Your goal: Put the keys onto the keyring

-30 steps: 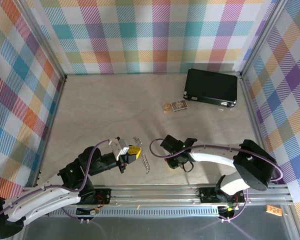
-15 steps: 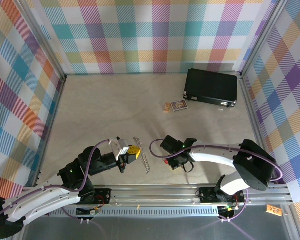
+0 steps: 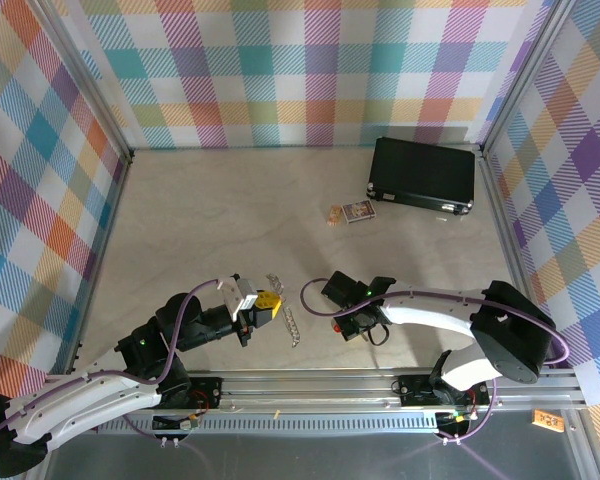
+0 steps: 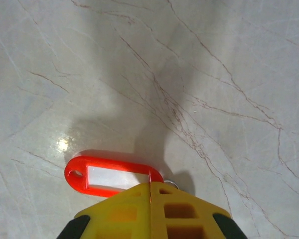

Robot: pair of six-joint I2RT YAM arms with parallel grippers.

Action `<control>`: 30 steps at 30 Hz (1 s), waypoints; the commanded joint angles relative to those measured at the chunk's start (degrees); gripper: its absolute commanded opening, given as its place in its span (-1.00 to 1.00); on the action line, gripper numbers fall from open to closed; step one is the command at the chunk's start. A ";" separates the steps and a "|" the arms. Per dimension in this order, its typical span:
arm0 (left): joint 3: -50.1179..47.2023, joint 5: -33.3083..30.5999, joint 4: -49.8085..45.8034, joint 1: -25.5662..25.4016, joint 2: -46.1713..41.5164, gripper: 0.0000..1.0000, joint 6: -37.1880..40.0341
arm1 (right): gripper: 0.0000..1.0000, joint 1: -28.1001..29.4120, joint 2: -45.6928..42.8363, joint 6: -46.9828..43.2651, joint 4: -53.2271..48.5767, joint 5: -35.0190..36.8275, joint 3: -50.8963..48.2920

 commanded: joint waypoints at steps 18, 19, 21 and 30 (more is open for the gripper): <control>-1.87 0.88 2.93 -0.31 -2.26 -1.00 -0.28 | -0.31 0.70 -0.67 2.37 -3.84 0.47 1.53; -1.89 0.91 2.95 -0.31 -2.22 -1.00 -0.22 | -0.33 0.71 -0.59 2.38 -3.87 0.49 1.63; -2.04 0.97 3.04 -0.31 -2.26 -1.00 -0.20 | -0.36 0.70 -0.33 2.34 -3.95 0.51 1.66; -2.23 1.06 3.22 -0.31 -2.35 -1.00 0.04 | -0.48 -0.01 0.69 2.37 -3.46 0.07 1.63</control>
